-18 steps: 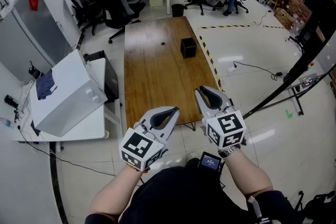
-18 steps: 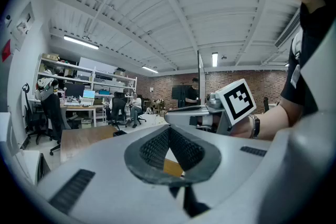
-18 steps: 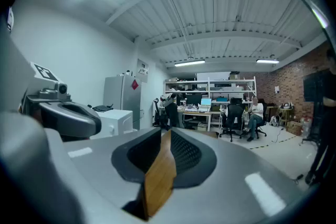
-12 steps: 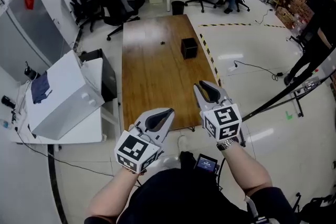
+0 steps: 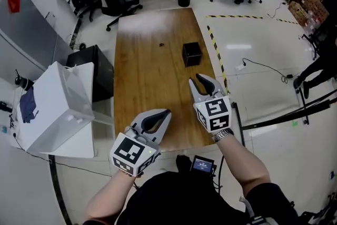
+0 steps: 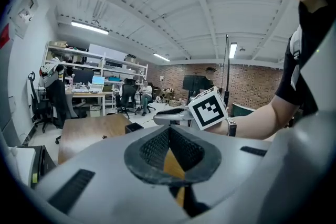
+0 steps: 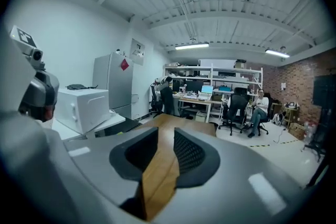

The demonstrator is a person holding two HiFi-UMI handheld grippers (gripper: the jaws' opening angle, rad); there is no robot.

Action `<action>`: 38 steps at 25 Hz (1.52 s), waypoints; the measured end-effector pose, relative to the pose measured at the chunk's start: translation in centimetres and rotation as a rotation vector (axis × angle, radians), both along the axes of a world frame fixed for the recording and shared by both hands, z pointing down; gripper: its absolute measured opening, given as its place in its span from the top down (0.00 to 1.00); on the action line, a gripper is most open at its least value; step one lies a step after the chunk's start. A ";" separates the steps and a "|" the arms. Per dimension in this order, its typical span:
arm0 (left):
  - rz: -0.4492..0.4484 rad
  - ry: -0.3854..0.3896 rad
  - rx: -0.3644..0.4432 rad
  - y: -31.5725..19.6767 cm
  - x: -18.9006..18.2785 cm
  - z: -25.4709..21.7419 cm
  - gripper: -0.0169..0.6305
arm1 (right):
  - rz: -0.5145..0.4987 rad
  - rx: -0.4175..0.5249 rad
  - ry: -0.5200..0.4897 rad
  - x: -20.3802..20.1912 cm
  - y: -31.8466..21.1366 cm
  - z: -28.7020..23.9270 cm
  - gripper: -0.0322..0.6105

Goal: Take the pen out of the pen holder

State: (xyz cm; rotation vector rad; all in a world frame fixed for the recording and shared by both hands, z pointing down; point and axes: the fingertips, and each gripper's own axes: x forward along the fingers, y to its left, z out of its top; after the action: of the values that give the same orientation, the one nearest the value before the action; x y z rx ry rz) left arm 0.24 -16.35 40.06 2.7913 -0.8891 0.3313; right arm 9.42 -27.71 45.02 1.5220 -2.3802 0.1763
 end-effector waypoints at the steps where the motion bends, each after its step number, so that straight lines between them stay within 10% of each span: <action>1: -0.008 -0.002 -0.011 -1.3 0.4 0.5 0.97 | -0.002 -0.009 0.007 0.4 -1.7 0.8 0.80; 16: -0.126 -0.086 -0.163 -11.2 3.1 6.5 0.97 | -0.049 -0.159 0.120 3.8 -17.5 12.9 0.79; 38: -0.142 -0.094 -0.187 -13.5 3.3 7.4 0.97 | -0.002 -0.184 0.176 5.7 -20.6 14.3 0.88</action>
State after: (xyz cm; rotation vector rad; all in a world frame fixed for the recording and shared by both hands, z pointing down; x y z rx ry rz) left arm 3.52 -29.89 47.45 2.5449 -1.0150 0.4986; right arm 15.11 -48.32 59.33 1.3901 -2.1638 0.2433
